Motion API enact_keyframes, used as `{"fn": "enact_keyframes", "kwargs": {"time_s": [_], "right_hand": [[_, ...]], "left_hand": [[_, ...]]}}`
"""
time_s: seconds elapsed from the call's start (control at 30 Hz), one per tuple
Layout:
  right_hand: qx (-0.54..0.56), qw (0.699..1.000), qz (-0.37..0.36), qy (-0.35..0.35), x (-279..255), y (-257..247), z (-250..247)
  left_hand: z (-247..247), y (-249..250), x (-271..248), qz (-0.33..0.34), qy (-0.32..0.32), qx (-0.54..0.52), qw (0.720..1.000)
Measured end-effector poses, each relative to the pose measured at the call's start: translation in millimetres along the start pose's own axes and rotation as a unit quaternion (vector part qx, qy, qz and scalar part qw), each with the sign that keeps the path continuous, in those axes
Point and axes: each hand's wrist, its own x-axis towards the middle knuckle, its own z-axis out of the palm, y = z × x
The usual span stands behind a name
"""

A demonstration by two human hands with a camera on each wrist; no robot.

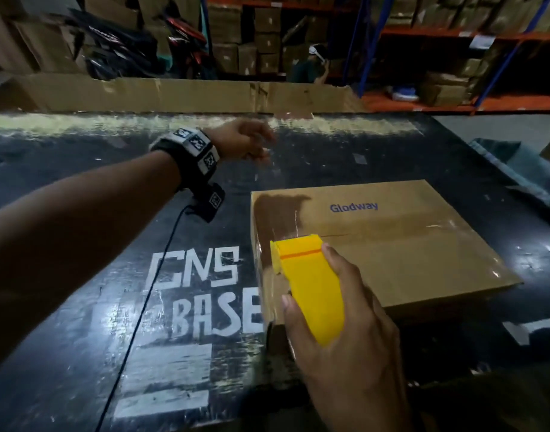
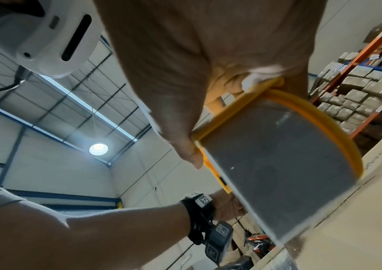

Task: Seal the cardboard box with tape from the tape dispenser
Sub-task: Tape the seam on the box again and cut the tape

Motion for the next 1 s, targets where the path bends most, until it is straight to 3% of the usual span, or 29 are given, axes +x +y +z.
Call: {"fn": "enact_keyframes", "kwargs": {"time_s": [0.1, 0.4, 0.53, 0.6, 0.63, 0.7, 0.77, 0.83, 0.93, 1.0], "right_hand": [[-0.004, 0.998, 0.039, -0.040, 15, -12, 17], [-0.018, 0.995, 0.082, -0.050, 36, -8, 45], [-0.031, 0.995, 0.088, -0.047, 38, -4, 51], [-0.039, 0.995, 0.084, -0.032, 35, -2, 52], [-0.045, 0.995, 0.081, -0.026, 34, -2, 52], [-0.054, 0.995, 0.077, -0.018, 32, -2, 52], [-0.057, 0.995, 0.078, -0.011, 32, -2, 52], [-0.055, 0.995, 0.082, -0.016, 32, -3, 52], [-0.057, 0.994, 0.090, -0.034, 32, -5, 49], [-0.062, 0.992, 0.094, -0.048, 32, -8, 46]], "left_hand": [[2, -31, 22, -0.001, -0.011, 0.021, 1.000], [19, -102, 62, -0.032, -0.053, 0.006, 0.998], [29, -123, 65, -0.022, -0.107, 0.108, 0.988], [30, -144, 61, -0.031, -0.136, 0.203, 0.969], [29, -155, 57, -0.039, -0.128, 0.238, 0.962], [24, -170, 45, -0.039, -0.054, 0.211, 0.975], [24, -161, 27, 0.006, 0.067, 0.128, 0.990], [31, -137, 2, 0.113, 0.123, 0.094, 0.981], [57, -102, -34, 0.259, 0.012, 0.181, 0.949], [73, -101, -42, 0.262, -0.069, 0.278, 0.921]]}}
